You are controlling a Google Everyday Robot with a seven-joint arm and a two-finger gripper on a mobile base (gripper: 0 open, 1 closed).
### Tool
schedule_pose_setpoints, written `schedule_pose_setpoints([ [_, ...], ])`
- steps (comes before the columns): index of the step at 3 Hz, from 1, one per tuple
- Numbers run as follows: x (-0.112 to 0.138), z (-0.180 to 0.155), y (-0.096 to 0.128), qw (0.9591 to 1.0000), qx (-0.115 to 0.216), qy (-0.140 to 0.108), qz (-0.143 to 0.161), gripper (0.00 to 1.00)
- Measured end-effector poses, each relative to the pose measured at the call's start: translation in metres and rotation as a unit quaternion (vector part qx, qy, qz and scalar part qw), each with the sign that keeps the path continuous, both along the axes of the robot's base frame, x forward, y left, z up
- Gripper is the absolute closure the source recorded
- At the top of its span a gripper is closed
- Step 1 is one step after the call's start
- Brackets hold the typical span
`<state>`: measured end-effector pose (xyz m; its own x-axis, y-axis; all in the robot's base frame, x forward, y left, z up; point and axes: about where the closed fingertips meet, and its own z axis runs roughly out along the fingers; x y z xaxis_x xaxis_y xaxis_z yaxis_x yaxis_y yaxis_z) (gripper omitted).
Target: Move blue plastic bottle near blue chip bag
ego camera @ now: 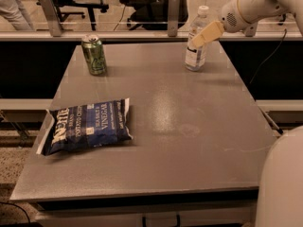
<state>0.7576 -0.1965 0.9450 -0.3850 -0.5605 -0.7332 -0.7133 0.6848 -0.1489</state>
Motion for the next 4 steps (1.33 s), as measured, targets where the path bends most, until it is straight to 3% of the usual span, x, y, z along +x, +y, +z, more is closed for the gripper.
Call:
schedule_pose_setpoints([
  [1, 0.006, -0.003, 0.006, 0.9999, 0.009, 0.002, 0.008, 0.00],
  [2, 0.009, -0.007, 0.012, 0.9998, 0.015, 0.007, 0.015, 0.15],
  [4, 0.004, -0.006, 0.025, 0.9989, 0.020, 0.012, 0.040, 0.61],
])
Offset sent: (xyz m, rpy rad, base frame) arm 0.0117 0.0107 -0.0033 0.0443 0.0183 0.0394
